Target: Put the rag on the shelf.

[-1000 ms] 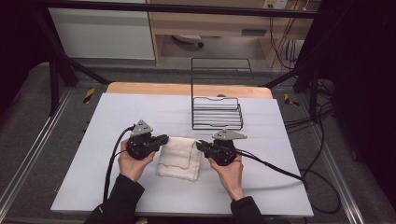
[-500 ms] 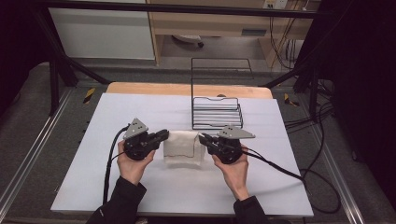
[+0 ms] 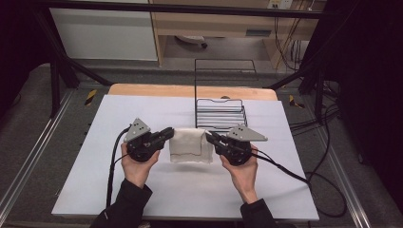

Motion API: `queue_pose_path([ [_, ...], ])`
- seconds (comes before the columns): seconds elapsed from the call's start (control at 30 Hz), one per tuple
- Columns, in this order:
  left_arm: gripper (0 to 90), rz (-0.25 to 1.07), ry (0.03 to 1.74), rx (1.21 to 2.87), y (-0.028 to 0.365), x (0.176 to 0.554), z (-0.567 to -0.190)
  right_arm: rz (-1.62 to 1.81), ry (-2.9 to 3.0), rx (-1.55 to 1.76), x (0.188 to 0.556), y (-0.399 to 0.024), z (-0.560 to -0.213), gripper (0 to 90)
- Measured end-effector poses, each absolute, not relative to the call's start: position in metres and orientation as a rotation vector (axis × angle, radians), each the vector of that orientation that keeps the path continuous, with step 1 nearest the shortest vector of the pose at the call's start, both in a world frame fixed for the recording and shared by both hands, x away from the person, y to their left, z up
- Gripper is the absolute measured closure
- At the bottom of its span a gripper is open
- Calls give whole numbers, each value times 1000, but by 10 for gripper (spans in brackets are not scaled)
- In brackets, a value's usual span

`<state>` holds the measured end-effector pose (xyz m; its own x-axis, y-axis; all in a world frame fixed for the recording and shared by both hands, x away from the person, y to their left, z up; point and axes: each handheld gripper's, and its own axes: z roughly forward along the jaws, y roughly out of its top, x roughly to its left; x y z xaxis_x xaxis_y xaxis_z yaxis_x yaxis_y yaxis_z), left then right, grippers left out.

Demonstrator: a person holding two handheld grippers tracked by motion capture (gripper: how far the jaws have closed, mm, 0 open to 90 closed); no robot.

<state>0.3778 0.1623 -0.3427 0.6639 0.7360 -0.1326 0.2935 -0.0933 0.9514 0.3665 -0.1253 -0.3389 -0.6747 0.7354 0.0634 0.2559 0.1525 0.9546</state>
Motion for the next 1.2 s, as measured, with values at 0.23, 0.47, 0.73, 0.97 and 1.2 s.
queue_pose_path([
  [0.23, 845, 473, 822, 1645, 156, 378, -330, 1549, 1969, 925, 363, -131, -326, 832],
  [0.47, 845, 498, 799, 1632, 148, 379, -319, 1581, 1911, 926, 363, -139, -316, 833],
  [0.73, 845, 510, 779, 1600, 141, 382, -310, 1590, 1864, 909, 362, -143, -306, 833],
  [0.97, 845, 522, 760, 1579, 136, 384, -298, 1603, 1828, 901, 362, -148, -296, 834],
  [1.2, 846, 533, 744, 1555, 130, 389, -287, 1612, 1788, 897, 364, -153, -285, 834],
])
